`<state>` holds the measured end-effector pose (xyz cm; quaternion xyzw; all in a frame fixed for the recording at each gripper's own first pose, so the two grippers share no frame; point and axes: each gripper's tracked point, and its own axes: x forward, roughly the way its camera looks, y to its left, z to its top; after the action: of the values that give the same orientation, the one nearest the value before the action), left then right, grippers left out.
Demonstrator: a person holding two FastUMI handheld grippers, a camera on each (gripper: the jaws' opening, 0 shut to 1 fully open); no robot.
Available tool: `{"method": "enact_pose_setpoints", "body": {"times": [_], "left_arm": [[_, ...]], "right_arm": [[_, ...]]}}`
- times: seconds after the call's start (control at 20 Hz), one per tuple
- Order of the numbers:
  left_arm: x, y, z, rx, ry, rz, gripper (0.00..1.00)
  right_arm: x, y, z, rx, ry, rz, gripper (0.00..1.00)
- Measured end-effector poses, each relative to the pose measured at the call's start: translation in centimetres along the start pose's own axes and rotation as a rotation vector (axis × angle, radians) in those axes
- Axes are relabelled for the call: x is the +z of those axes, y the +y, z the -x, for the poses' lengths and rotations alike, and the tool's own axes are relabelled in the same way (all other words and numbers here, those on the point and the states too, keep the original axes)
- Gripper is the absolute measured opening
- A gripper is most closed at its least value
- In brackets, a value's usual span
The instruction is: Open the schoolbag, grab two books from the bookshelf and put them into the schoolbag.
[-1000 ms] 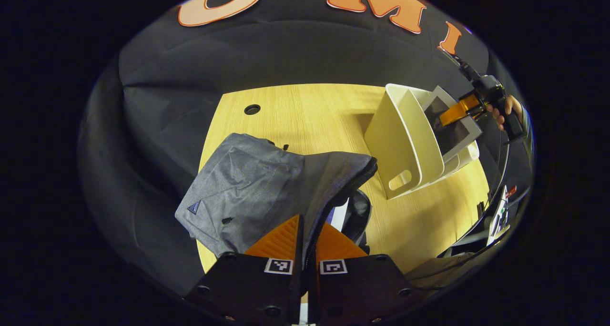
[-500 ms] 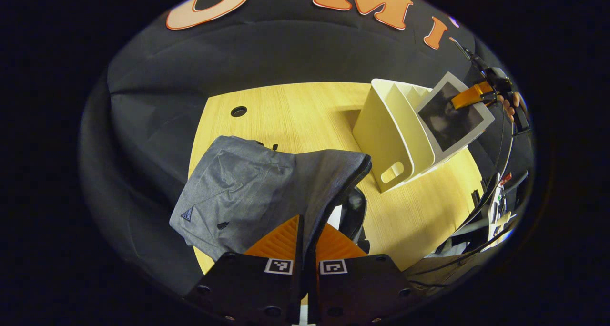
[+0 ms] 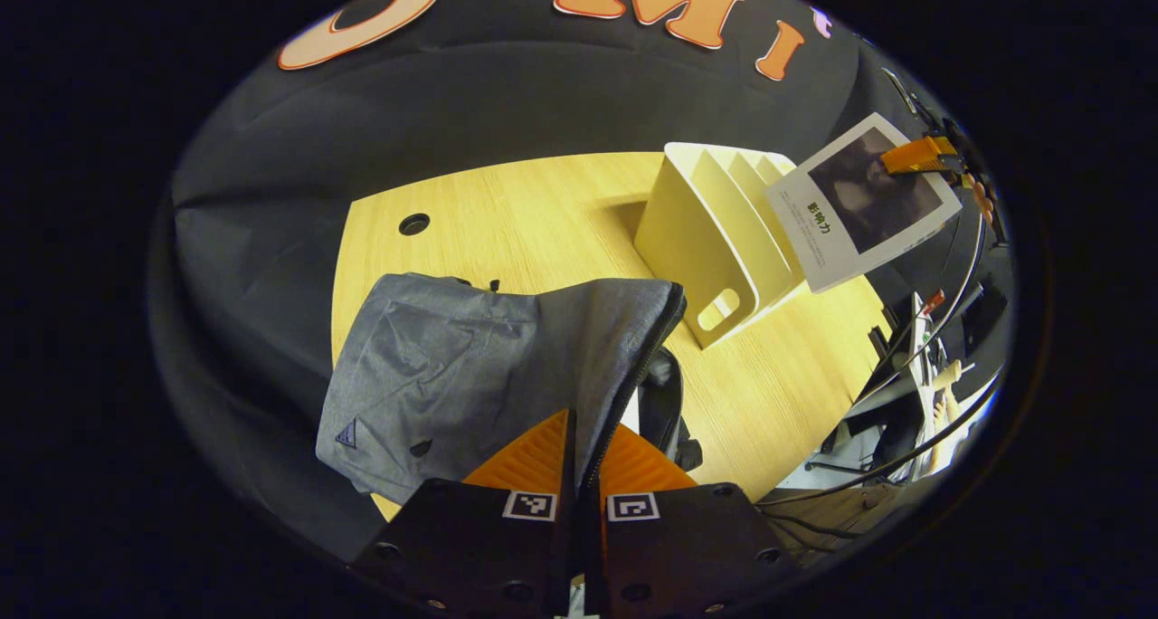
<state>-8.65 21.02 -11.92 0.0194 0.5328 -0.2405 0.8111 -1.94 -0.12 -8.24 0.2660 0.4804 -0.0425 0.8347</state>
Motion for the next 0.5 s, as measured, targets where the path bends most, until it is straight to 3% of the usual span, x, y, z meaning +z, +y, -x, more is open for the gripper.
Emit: {"method": "enact_pose_setpoints", "body": {"times": [0.5], "left_arm": [[0.9, 1.6, 1.6, -0.075, -0.01, -0.126, 0.06]], "right_arm": [[-7.0, 5.3, 2.3, 0.098, -0.057, -0.124, 0.38]]}}
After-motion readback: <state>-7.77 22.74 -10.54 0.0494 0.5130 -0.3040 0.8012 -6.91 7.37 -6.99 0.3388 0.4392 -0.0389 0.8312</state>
